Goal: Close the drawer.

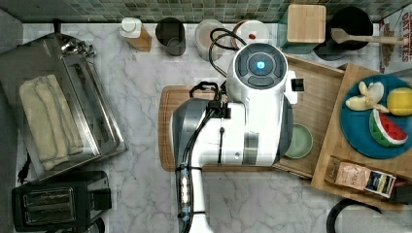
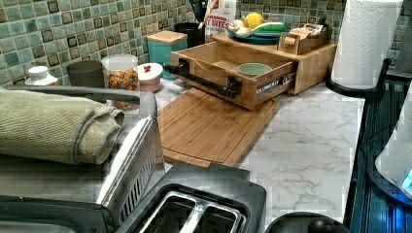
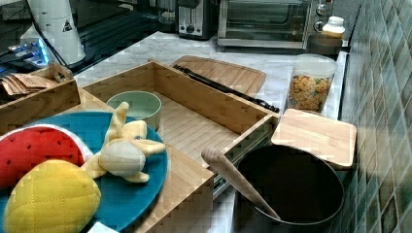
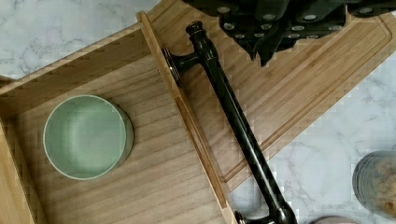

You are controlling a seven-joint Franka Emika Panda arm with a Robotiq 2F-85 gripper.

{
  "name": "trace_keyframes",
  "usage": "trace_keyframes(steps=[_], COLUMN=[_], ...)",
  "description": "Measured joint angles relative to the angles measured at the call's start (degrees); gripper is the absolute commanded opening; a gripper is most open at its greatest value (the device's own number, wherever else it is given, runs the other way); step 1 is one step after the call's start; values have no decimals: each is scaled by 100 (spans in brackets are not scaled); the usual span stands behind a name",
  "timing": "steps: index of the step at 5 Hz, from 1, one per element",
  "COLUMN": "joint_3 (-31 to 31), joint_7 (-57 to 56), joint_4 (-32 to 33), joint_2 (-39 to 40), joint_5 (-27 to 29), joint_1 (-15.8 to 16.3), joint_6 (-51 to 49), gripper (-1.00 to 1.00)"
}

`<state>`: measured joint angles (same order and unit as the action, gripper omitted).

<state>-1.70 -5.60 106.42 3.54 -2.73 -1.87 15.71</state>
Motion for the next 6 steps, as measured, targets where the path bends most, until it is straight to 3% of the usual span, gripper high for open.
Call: trace_keyframes(steps=[2,3,5,6], joint_3=[-21,-26,-64,-76], joint_7=[0,-200,-944,-739], joint_4=[39,134,677,862], joint_2=[63,89,159,236], joint_5=[-75,-79,69,69], joint_1=[-15,-46,-57,-9], joint_6=[-17,429,2354,2463], gripper=[-100,-100,-100,-100])
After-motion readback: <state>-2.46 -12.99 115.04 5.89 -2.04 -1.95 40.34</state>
